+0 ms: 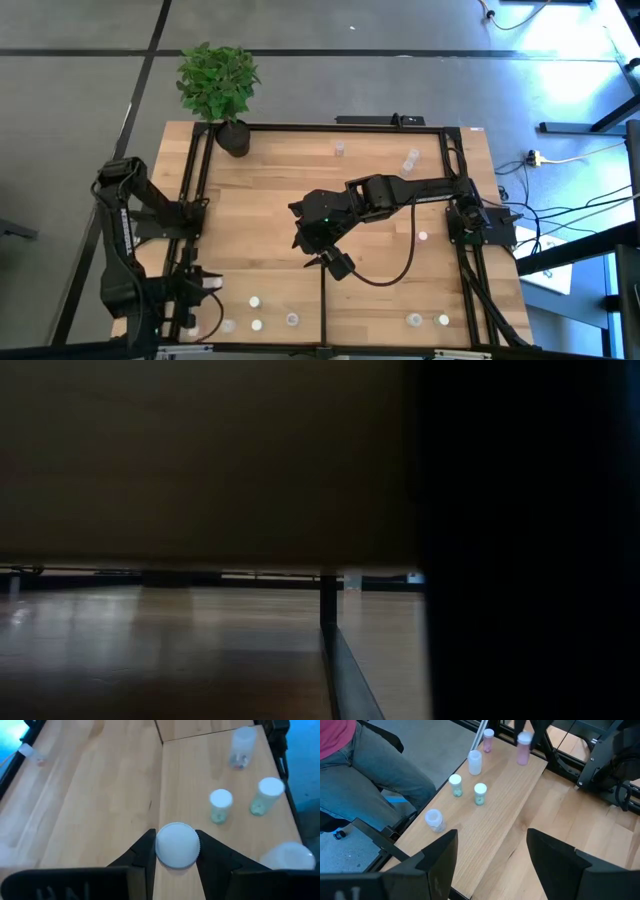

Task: Pick and place medicine bottles onto shelf by color
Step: Put the bottom pink pill bottle on the shelf aligned with the other pink pill bottle

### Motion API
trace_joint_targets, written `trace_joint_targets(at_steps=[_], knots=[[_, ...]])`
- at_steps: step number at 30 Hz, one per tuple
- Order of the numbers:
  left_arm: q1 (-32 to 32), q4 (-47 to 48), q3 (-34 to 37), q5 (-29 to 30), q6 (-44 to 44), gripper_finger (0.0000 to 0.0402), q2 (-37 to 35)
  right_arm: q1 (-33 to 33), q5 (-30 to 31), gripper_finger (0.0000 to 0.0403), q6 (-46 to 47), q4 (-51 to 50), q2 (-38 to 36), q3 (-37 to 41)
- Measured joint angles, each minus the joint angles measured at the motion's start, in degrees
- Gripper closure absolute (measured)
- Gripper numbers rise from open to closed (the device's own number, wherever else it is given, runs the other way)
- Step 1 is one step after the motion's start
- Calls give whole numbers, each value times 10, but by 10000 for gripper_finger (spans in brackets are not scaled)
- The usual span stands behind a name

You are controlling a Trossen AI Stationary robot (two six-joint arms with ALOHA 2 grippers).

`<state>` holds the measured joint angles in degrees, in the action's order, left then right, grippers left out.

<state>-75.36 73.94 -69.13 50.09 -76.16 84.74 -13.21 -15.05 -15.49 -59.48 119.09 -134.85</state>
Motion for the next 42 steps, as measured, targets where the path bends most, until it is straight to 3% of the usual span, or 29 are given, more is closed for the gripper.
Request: trace_joint_targets(at_steps=[6, 13, 19, 29, 42], knots=[[11, -81, 82, 4, 35, 301, -67, 0, 0, 163, 0, 0, 0, 0], [20, -262, 152, -40, 164, 301, -132, 0, 0, 163, 0, 1, 0, 0], [20, -342, 173, -63, 261, 301, -159, 0, 0, 163, 0, 1, 0, 0], [43, -339, 174, -54, 257, 301, -160, 0, 0, 163, 0, 1, 0, 0], [156, -297, 174, -26, 234, 301, -160, 0, 0, 163, 0, 1, 0, 0]])
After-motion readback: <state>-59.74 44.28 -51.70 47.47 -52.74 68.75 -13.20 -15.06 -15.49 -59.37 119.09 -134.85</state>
